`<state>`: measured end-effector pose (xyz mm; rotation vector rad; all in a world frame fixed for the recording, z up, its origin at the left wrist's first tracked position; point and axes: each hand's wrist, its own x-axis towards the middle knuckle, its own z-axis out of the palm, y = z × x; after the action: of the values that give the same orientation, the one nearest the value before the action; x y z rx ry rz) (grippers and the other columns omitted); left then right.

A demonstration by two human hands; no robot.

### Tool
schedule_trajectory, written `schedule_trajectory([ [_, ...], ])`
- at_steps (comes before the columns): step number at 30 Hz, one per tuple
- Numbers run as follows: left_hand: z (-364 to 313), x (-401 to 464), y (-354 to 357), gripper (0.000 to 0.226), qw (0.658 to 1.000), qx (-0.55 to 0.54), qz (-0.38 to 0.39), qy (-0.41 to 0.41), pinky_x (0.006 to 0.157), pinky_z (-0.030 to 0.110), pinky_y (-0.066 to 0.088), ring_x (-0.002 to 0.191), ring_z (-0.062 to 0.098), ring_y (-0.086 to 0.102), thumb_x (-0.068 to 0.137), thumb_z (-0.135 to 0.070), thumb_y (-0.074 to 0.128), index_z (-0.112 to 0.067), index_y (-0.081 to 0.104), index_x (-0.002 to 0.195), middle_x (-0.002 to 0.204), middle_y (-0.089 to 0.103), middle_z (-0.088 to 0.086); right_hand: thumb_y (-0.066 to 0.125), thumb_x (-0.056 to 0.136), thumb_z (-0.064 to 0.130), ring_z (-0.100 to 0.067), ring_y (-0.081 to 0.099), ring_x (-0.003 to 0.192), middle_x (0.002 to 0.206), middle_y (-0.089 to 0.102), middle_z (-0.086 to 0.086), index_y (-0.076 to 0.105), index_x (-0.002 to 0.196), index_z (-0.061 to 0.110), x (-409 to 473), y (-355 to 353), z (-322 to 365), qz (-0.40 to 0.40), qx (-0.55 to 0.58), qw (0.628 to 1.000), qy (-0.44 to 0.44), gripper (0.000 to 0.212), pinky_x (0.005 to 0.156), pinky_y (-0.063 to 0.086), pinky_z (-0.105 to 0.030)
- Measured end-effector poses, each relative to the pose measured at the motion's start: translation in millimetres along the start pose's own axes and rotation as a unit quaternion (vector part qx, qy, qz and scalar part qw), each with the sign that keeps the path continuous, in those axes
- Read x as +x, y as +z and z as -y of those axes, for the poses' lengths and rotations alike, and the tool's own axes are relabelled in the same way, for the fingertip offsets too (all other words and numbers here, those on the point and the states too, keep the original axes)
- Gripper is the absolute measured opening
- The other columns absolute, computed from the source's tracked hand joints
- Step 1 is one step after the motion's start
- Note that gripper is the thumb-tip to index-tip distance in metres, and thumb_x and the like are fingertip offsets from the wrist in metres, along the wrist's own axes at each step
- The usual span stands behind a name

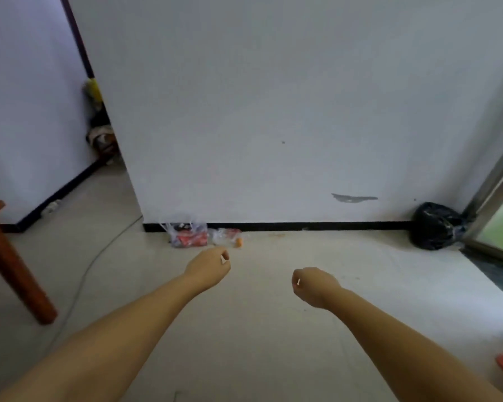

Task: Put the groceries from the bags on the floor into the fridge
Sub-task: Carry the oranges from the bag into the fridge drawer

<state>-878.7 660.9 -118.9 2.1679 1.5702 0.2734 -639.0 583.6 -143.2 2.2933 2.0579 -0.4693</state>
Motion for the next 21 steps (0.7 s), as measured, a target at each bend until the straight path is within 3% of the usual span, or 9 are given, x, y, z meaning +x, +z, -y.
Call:
schedule_trajectory([
  [7, 64.0, 57.9, 1.6, 0.023, 0.996, -0.032, 0.015, -0.079, 0.08, 0.033, 0.048, 0.096, 0.025, 0.059, 0.09, -0.02, 0.048, -0.013, 0.059, 0.11, 0.109, 0.062, 0.009, 0.04, 0.096, 0.025, -0.026, 0.059, 0.097, 0.109, 0.062, -0.007, 0.06, 0.111, 0.013, 100.3, 8.9, 57.8, 0.036, -0.03, 0.997, -0.062, 0.027, 0.082, 0.051, -0.036],
  [17, 64.1, 251.6, -8.6, 0.022, 0.992, -0.072, 0.033, -0.096, 0.083, 0.035, 0.048, 0.097, 0.026, 0.06, 0.09, -0.021, 0.048, -0.01, 0.061, 0.104, 0.107, 0.063, 0.01, 0.045, 0.095, 0.028, -0.02, 0.059, 0.098, 0.112, 0.062, -0.004, 0.059, 0.112, 0.018, 302.6, -26.0, 3.5, 0.093, -0.028, 0.994, -0.055, 0.025, 0.086, 0.05, -0.03],
  [21, 80.3, 315.1, -16.1, 0.013, 0.99, -0.086, 0.03, -0.112, 0.08, 0.037, 0.05, 0.09, 0.026, 0.061, 0.089, -0.02, 0.048, -0.012, 0.059, 0.093, 0.1, 0.066, 0.01, 0.046, 0.094, 0.028, -0.022, 0.058, 0.101, 0.115, 0.061, -0.004, 0.06, 0.114, 0.017, 380.0, -47.1, -1.2, 0.102, -0.031, 0.993, -0.056, 0.026, 0.084, 0.048, -0.03],
])
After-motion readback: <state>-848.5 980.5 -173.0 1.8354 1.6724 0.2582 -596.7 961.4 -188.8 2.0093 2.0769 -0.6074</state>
